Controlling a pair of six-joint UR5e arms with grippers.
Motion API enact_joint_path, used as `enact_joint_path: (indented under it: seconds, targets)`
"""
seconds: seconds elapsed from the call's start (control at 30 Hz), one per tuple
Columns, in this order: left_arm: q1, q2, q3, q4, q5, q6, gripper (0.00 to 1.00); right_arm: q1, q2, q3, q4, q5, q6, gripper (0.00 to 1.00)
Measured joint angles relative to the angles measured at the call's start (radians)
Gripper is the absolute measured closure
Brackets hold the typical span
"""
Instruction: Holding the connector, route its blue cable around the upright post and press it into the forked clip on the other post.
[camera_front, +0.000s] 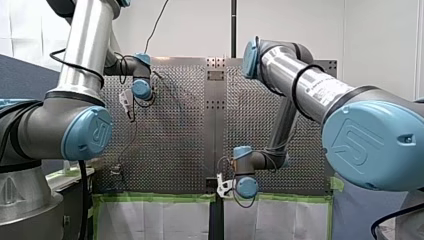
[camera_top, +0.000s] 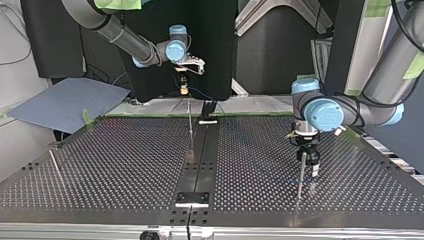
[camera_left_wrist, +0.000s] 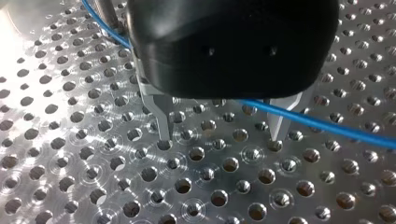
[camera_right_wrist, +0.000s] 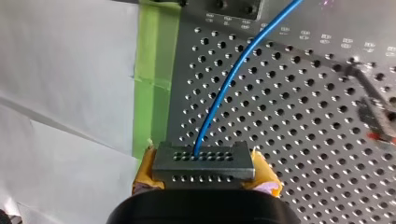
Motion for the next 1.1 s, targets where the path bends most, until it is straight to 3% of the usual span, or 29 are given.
enact_joint_path:
  seconds: [0.47,0.63,0.87,1.1]
  targets:
    - [0.001,0.0,0.0,-0.008,0.0,0.0,0.0,-0.01,-0.029,0.135,-0.126,0.035,0.005,1.0]
    - [0.001,0.0,0.0,-0.013,-0.001,0.0,0.0,-0.015,-0.054,0.186,-0.176,0.04,0.017,1.0]
    - [-0.001,0.0,0.0,-0.017,-0.007,-0.005,0.0,-0.022,-0.113,0.256,-0.199,0.031,0.022,1.0]
    - [-0.002,0.0,0.0,-0.018,-0.008,-0.006,0.0,-0.047,-0.126,0.294,-0.214,-0.009,0.031,1.0]
